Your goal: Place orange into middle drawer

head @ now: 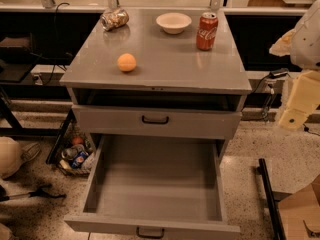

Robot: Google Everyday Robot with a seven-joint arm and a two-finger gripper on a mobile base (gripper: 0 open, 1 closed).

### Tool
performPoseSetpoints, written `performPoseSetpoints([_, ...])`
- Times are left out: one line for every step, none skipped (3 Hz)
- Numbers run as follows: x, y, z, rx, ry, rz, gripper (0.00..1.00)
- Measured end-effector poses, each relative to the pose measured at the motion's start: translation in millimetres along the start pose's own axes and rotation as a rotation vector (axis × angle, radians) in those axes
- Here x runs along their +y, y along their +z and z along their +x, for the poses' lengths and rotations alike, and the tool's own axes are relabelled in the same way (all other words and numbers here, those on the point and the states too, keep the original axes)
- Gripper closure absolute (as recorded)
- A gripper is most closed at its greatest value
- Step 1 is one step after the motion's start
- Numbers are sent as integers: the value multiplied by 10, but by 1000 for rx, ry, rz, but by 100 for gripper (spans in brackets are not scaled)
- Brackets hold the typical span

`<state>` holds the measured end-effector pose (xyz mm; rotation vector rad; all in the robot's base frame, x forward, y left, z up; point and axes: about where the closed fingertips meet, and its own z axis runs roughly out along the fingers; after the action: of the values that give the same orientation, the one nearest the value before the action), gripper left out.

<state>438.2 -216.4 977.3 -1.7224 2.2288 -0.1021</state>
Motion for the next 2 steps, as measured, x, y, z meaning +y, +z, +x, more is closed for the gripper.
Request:
performPoseSetpoints([-13,7,-10,-6,3,5,0])
performPoseSetpoints([-192,98,-150,-93,46,69,0])
